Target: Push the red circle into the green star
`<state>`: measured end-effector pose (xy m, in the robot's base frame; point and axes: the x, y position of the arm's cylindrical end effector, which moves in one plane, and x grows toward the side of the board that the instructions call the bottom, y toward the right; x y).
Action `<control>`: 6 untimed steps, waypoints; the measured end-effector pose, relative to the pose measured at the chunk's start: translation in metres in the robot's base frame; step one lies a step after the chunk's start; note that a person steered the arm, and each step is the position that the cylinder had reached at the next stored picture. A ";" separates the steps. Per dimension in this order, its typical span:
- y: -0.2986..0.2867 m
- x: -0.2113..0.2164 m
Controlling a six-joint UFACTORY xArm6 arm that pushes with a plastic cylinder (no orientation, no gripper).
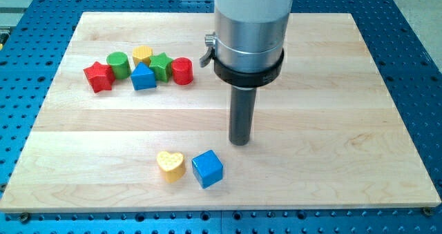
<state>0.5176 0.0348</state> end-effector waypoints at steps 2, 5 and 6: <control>-0.006 0.004; -0.030 0.020; -0.029 -0.018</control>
